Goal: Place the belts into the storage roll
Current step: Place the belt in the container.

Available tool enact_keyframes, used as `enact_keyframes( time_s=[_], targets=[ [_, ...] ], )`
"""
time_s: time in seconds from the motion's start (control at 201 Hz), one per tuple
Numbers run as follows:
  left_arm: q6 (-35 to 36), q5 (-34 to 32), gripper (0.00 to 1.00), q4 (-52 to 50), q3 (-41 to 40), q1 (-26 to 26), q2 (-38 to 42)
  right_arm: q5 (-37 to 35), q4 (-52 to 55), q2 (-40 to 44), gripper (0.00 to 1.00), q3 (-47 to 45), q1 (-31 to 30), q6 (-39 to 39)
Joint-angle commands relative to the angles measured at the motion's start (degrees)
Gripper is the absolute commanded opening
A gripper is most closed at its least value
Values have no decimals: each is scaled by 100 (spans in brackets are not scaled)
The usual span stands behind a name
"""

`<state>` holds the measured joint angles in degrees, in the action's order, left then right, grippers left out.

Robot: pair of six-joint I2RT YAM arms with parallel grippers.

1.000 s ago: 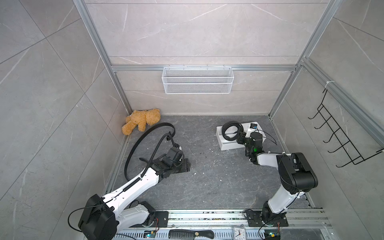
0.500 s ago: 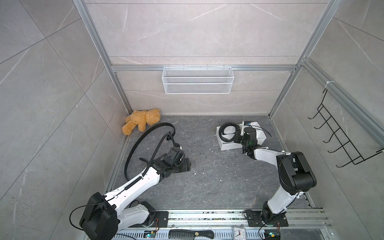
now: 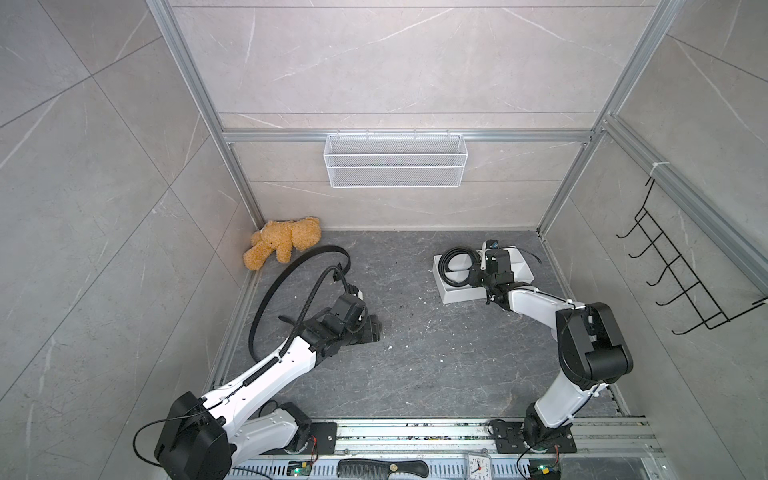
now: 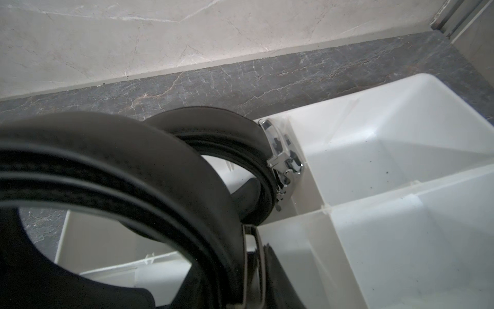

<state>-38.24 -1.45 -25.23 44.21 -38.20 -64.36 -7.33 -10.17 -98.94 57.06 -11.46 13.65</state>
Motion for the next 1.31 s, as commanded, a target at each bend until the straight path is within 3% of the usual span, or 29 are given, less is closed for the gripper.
enact_keyframes(
  time_s=[0.0,0.294,0.368,0.478,0.627,0.97,1.16,1.309],
  targets=[
    [19,-96,71,28,-61,29,154,-94,244,-11,7,198,-24,-57],
    [71,-202,71,27,-70,32,246,-89,51,116,8,4,-26,-48],
    [73,-211,71,41,-72,39,235,-146,27,164,22,-54,-30,-16],
    [88,-215,71,62,-53,40,219,-185,140,172,29,-33,-27,19],
    [118,-259,71,19,-17,40,222,-299,308,149,56,23,-31,159],
    [137,-268,71,-56,27,33,259,-342,254,624,69,-195,-30,425],
    [133,-217,72,-94,84,37,149,-420,1244,1168,77,94,-27,565],
    [152,-331,75,-308,229,109,105,-388,2767,1333,81,633,-25,824]
  ],
)
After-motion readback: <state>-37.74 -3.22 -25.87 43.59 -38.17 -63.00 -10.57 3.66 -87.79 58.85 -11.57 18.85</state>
